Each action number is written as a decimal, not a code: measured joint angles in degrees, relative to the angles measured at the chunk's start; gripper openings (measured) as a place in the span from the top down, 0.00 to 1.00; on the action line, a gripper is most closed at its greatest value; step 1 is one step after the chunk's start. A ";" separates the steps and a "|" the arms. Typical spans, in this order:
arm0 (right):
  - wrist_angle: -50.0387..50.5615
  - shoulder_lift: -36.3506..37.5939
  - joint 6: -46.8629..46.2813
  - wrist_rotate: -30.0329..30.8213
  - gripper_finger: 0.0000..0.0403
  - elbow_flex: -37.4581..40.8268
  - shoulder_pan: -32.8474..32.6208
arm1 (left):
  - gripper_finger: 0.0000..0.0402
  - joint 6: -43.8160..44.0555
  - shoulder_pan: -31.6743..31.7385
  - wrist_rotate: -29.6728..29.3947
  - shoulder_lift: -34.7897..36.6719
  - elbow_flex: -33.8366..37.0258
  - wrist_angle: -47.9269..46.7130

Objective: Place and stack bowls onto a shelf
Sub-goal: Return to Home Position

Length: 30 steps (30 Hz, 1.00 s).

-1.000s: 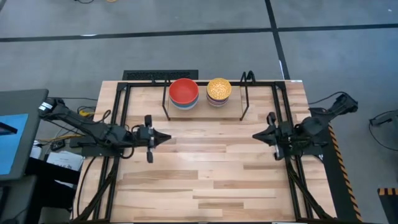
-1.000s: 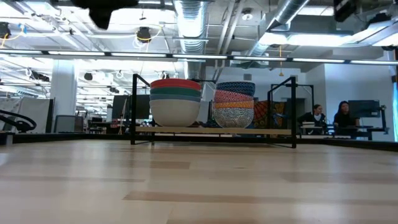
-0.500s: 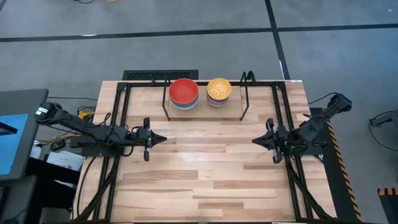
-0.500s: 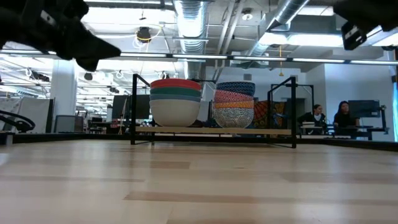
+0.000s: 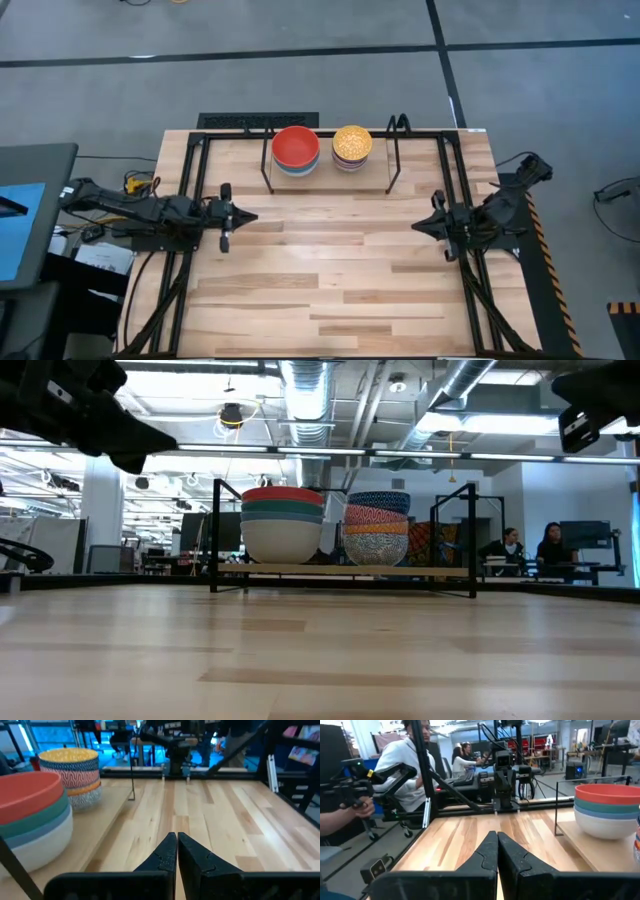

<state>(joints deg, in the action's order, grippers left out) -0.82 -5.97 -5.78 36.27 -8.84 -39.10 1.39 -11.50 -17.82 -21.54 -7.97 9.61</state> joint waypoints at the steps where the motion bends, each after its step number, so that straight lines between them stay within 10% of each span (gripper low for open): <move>1: 0.47 0.87 0.71 0.15 0.95 0.00 -0.29 | 1.00 -0.02 -0.18 -0.09 0.97 0.00 -0.62; 18: -7.04 5.88 8.73 0.52 0.95 3.33 -0.01 | 1.00 -2.59 -1.58 -1.71 12.78 0.04 -10.67; 30: -11.73 5.86 3.90 -21.78 0.95 7.43 25.41 | 1.00 -3.70 -1.52 -2.64 13.85 2.91 -7.99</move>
<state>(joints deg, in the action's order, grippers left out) -12.54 -0.12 -1.87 14.49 -1.41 -13.69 -2.32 -13.02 -20.46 -7.69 -5.06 1.63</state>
